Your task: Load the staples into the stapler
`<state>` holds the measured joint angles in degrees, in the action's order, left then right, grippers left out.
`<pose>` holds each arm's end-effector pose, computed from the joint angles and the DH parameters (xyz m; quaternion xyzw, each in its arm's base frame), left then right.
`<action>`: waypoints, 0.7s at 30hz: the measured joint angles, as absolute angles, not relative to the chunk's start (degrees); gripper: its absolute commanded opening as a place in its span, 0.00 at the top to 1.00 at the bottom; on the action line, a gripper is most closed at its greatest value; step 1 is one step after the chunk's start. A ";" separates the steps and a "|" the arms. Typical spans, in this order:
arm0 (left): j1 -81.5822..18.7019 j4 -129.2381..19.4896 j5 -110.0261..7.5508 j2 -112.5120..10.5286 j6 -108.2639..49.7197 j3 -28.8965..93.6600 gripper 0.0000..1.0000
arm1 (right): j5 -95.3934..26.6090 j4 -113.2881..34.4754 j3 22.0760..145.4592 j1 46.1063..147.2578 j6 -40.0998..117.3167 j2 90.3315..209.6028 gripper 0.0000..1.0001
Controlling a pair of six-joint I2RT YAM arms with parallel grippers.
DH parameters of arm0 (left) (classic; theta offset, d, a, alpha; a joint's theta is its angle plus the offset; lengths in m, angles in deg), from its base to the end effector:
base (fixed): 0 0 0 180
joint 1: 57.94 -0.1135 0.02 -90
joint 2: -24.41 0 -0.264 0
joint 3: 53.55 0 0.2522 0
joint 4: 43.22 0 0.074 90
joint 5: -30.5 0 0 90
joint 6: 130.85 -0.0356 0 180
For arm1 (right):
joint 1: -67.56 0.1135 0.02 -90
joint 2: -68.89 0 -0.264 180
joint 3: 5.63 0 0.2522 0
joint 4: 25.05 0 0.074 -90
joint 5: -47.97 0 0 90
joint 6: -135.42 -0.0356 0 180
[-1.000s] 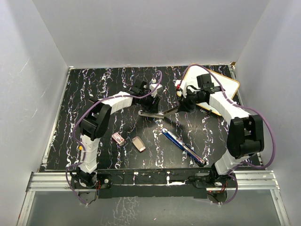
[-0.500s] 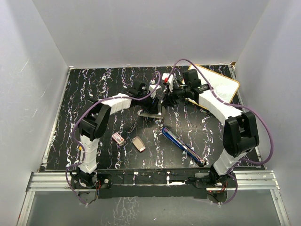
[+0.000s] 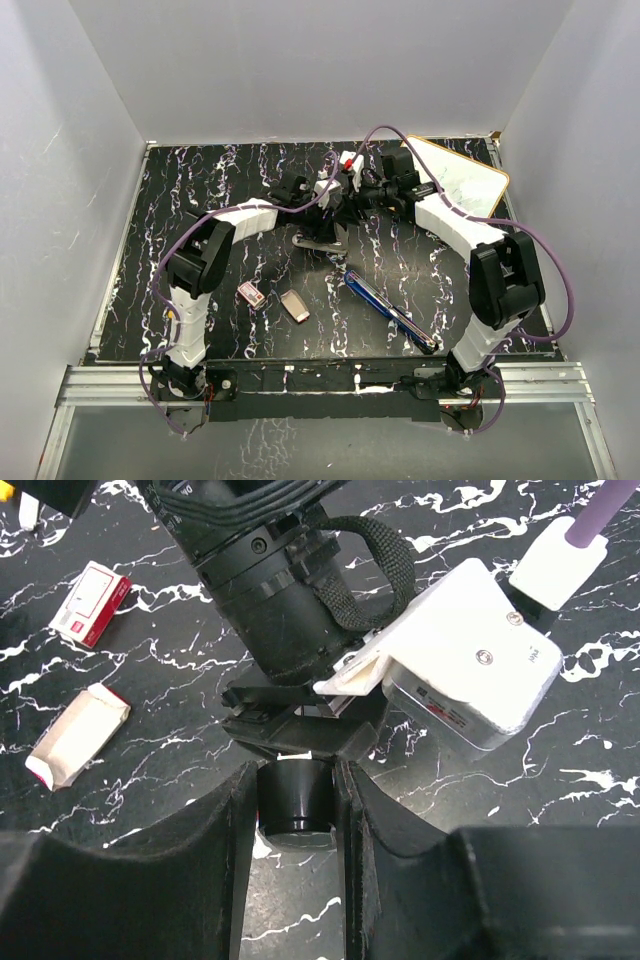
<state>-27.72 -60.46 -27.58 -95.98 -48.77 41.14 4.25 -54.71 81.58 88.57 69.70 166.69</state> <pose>0.3855 -0.2463 0.1609 0.3918 0.7973 -0.3216 0.3278 0.3446 0.1599 0.2650 -0.4738 0.7063 0.3453 0.3968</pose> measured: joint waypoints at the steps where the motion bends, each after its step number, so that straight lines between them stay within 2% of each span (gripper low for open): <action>1: -27.81 -60.46 -27.27 -95.98 -48.69 41.07 0.52 | 4.27 -53.88 81.41 88.70 69.00 166.77 0.81; 21: -31.07 -53.21 -20.71 -93.84 -46.39 33.75 0.50 | 0.16 -43.26 76.36 93.14 65.48 166.29 0.85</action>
<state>-31.07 -53.21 -20.71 -93.84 -46.39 33.75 0.16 -43.26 76.36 93.14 65.48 166.29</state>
